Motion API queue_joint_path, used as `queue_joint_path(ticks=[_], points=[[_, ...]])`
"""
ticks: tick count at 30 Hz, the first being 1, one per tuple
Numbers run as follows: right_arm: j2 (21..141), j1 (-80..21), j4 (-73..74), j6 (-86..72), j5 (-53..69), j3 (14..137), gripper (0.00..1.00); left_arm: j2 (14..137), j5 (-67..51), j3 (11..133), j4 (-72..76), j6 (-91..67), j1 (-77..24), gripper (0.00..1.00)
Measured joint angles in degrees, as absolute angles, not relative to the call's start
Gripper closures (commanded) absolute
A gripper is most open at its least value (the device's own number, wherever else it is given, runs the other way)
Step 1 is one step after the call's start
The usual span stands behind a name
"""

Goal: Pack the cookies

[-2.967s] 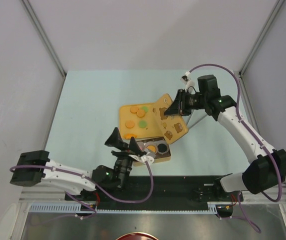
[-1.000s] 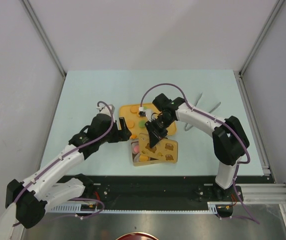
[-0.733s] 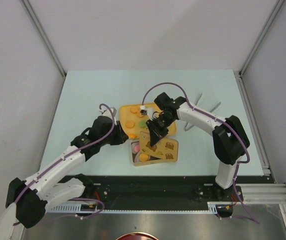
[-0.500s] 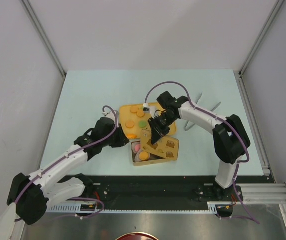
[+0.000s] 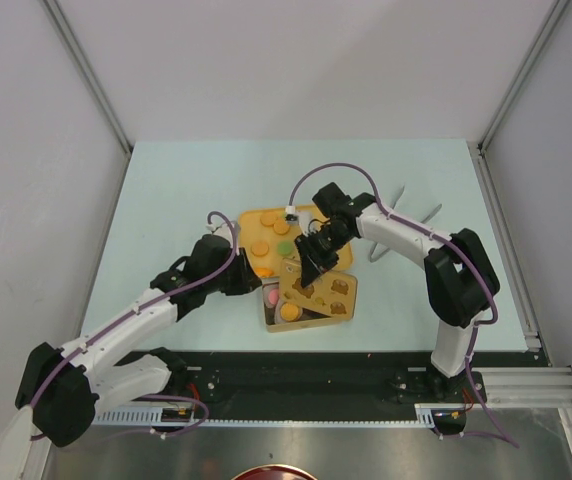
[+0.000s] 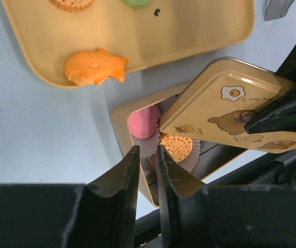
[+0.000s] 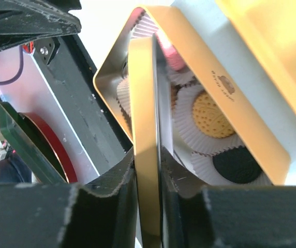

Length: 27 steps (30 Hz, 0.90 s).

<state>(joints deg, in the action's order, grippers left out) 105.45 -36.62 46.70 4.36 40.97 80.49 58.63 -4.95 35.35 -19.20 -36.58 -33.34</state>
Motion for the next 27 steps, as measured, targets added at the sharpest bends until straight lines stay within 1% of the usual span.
queue_joint_path(ticks=[13, 27], points=[[105.4, -34.5, 45.3, 3.1, 38.8, 80.5, 0.56, 58.8, -5.0, 35.4, -18.9, -36.6, -33.3, 0.71], [104.4, -32.7, 44.0, 1.0, 35.0, 80.5, 0.55, 58.9, -4.9, 35.4, -18.9, -36.6, -33.6, 0.71]])
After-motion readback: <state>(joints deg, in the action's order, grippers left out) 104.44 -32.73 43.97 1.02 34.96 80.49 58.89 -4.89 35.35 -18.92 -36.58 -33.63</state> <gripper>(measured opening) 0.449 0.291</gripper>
